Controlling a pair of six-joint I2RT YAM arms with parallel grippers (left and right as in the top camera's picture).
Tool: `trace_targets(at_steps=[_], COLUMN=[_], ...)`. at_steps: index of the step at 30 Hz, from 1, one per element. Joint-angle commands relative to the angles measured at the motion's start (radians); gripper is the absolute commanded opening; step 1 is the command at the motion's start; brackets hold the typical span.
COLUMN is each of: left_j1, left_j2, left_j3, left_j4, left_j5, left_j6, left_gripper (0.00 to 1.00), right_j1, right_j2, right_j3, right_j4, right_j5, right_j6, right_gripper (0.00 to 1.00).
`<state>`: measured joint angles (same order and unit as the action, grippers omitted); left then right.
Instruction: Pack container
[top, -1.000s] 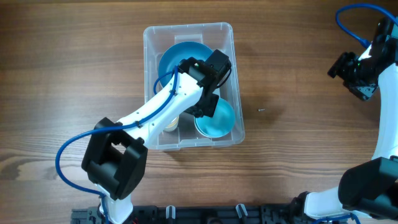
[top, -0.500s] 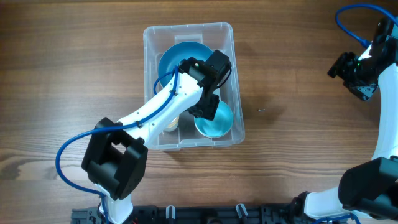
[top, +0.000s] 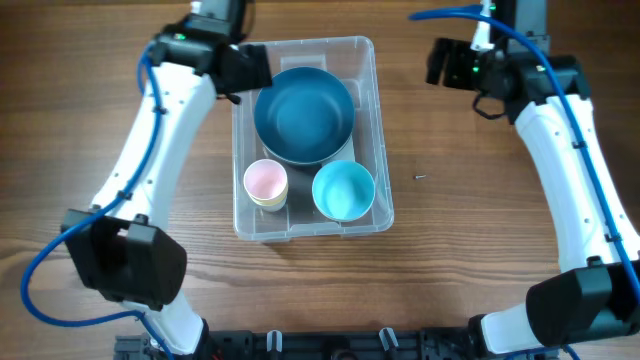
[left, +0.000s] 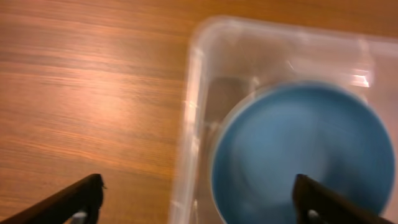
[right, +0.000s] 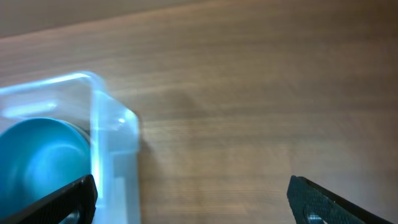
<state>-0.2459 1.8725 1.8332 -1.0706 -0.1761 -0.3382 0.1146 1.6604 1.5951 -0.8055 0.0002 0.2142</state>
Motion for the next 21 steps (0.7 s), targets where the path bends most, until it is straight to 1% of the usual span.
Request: trace_targets(at_steps=[1,2,4,7,9,13,14,15,16,17,19,21], left_j1=[0.089,0.109,0.125,0.131,0.098,0.011,-0.011,-0.034,-0.056,-0.086,-0.122,-0.159], left_j2=[-0.032,-0.032,-0.032,-0.058,-0.119,-0.274,-0.317,-0.369,-0.427,-0.529,-0.665,-0.854], left_j3=[0.017,0.017,0.017,0.017,0.016,0.014,0.002,-0.023,-0.06,-0.136,-0.259,-0.444], left_j4=[0.012,0.012,0.018,-0.052,-0.076,-0.109,-0.113,-0.113,-0.113,-0.111,-0.101,-0.062], left_j5=[0.022,0.022,0.02,0.037,0.037,0.031,0.01,-0.024,-0.052,-0.057,-0.058,-0.07], left_j6=[-0.061,-0.06,-0.059,-0.059,-0.021,-0.018,-0.027,-0.045,-0.062,-0.077,-0.091,-0.119], left_gripper=[1.0,1.0,1.0,1.0,1.0,1.0,1.0,1.0,1.0,1.0,1.0,1.0], right_j1=[0.039,0.039,0.039,0.039,0.039,0.039,0.039,0.04,0.049,0.059,0.077,0.101], right_j2=[-0.026,-0.026,-0.026,-0.04,-0.091,-0.244,-0.283,-0.323,-0.387,-0.444,-0.545,-0.655], right_j3=[0.011,0.011,0.011,0.011,0.011,0.0,-0.019,-0.05,-0.118,-0.185,-0.308,-0.437], right_j4=[0.058,0.098,0.094,-0.014,-0.062,-0.17,-0.192,-0.202,-0.206,-0.2,-0.192,-0.175], right_j5=[0.0,-0.002,-0.002,0.007,0.028,0.11,0.116,0.111,0.113,0.116,0.13,0.143], right_j6=[-0.012,-0.012,-0.012,0.06,0.073,0.116,0.129,0.137,0.146,0.157,0.181,0.183], right_gripper=[0.99,0.99,0.99,0.99,1.0,0.99,1.0,0.99,1.0,1.0,1.0,1.0])
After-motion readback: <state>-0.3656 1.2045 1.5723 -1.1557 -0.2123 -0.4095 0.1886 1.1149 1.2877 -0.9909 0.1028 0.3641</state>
